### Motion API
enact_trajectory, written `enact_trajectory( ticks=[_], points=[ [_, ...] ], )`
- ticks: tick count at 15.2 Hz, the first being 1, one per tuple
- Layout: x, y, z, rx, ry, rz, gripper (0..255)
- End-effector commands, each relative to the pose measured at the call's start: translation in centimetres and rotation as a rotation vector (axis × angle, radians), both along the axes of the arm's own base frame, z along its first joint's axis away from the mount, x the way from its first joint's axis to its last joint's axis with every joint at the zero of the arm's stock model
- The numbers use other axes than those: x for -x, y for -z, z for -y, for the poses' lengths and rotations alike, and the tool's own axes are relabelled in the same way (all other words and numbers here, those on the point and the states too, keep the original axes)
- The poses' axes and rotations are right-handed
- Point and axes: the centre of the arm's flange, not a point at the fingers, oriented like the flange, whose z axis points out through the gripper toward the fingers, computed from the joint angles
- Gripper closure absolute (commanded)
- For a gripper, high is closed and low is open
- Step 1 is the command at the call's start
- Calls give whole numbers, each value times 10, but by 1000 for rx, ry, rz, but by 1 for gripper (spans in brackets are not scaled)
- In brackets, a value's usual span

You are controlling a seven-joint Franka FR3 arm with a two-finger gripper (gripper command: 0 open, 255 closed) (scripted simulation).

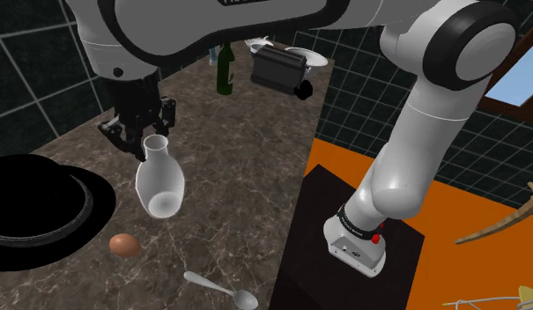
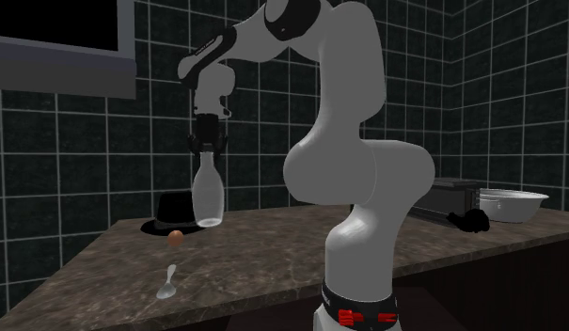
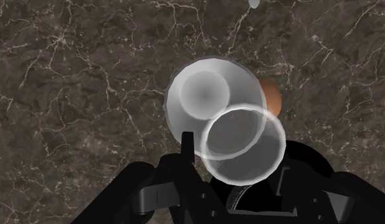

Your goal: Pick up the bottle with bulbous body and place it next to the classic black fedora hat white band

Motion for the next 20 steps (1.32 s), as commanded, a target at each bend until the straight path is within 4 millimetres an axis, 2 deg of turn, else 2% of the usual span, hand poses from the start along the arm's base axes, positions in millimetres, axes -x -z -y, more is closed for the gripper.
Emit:
enact_trajectory(
  ticks=[1, 11, 19, 20],
  points=[
    [1, 10, 0, -1, 0, 1, 255],
    [1, 63, 0, -1, 0, 1, 255],
    [1, 65, 0, -1, 0, 1, 255],
    [1, 65, 0, -1, 0, 1, 0]
  ],
)
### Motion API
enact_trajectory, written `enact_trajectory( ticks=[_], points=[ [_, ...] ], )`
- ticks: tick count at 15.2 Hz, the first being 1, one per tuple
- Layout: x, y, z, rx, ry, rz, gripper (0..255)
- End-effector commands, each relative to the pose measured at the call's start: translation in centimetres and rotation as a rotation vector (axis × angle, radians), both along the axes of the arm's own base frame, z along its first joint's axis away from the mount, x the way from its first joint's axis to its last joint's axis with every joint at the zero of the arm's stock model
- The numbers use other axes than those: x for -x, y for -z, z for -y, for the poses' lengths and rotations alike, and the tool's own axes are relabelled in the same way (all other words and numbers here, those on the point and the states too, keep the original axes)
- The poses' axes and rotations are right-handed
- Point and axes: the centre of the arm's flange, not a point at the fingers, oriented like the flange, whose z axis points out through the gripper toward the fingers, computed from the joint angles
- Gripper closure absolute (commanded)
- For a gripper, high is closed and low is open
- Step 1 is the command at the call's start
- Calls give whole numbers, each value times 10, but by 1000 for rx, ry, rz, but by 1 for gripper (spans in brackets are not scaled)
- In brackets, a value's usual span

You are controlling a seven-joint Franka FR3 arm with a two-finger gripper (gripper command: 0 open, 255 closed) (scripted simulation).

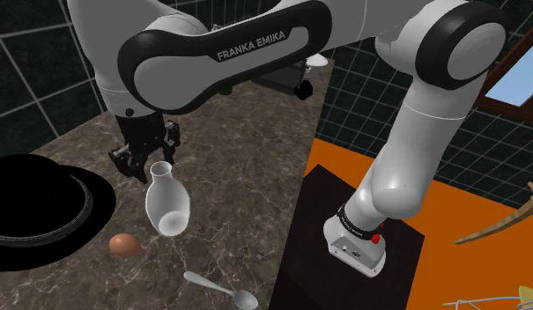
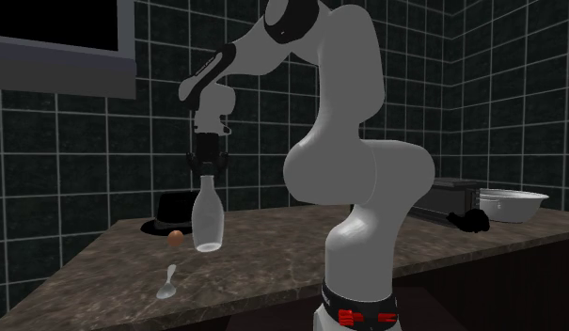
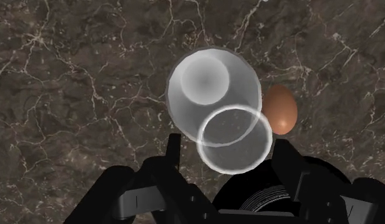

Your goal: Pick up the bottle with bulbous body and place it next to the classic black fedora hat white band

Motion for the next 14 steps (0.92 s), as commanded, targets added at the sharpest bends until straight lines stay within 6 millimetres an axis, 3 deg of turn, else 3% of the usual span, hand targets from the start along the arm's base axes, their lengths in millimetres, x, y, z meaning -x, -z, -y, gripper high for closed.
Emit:
enact_trajectory(
  ticks=[1, 5, 9, 14],
  points=[
    [0, 0, 0, 0, 0, 0, 0],
    [0, 0, 0, 0, 0, 0, 0],
    [-3, -50, -1, 0, 0, 0, 0],
    [-3, -50, -1, 0, 0, 0, 0]
  ],
)
